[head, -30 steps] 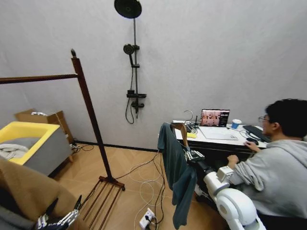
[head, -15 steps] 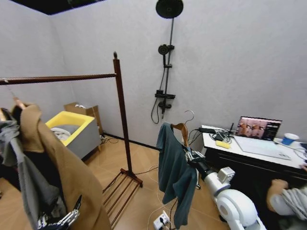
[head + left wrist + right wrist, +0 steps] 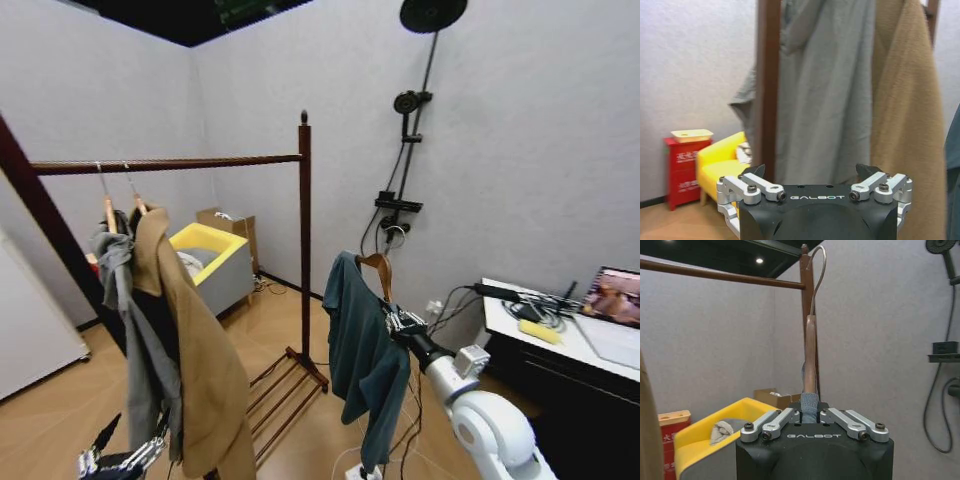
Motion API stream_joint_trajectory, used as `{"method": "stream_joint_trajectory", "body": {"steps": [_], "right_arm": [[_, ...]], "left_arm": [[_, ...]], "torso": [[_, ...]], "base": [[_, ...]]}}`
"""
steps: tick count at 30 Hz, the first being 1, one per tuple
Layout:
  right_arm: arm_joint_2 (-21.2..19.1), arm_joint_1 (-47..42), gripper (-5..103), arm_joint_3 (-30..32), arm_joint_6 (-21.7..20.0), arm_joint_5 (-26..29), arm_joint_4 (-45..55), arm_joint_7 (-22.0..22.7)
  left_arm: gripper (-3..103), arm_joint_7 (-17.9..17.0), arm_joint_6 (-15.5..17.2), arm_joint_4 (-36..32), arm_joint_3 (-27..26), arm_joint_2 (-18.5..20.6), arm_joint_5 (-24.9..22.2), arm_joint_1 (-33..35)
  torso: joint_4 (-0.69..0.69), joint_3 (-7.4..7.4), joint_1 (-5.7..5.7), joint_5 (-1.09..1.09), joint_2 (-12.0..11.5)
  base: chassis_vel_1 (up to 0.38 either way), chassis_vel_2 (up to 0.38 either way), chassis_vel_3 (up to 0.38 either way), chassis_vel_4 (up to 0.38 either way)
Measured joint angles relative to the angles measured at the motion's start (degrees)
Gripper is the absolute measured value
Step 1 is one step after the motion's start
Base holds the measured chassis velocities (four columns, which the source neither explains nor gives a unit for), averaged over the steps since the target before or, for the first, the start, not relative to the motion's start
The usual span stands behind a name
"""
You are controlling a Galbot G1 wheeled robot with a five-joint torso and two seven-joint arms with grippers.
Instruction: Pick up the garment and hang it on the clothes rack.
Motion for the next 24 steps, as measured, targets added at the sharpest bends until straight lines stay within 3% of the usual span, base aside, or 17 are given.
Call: {"method": "stream_joint_trajectory", "body": {"steps": [17, 21, 24], "right_arm": [[-0.3, 1.4, 12, 0.0, -0.4, -0.9, 0.9, -0.1], [-3.0, 3.8, 12, -0.3, -1.1, -0.4, 2.3, 0.1], [-7.6, 8.3, 12, -0.8, -3.3, 4.8, 3.1, 1.1]], "left_arm": [[100, 0.0, 0.0, 0.0, 0.0, 0.0, 0.0, 0.0], [100, 0.0, 0.0, 0.0, 0.0, 0.0, 0.0, 0.0], [100, 0.0, 0.0, 0.0, 0.0, 0.0, 0.0, 0.0]], "torso": [[0.02, 0.00, 0.00, -0.01, 0.0], [-0.01, -0.01, -0.01, 0.00, 0.0], [-0.02, 0.00, 0.00, 0.01, 0.0]], "base": [[0.099, 0.142, 0.148, 0.088], [0.024, 0.028, 0.010, 0.014], [0.000, 0.000, 0.000, 0.000]]}}
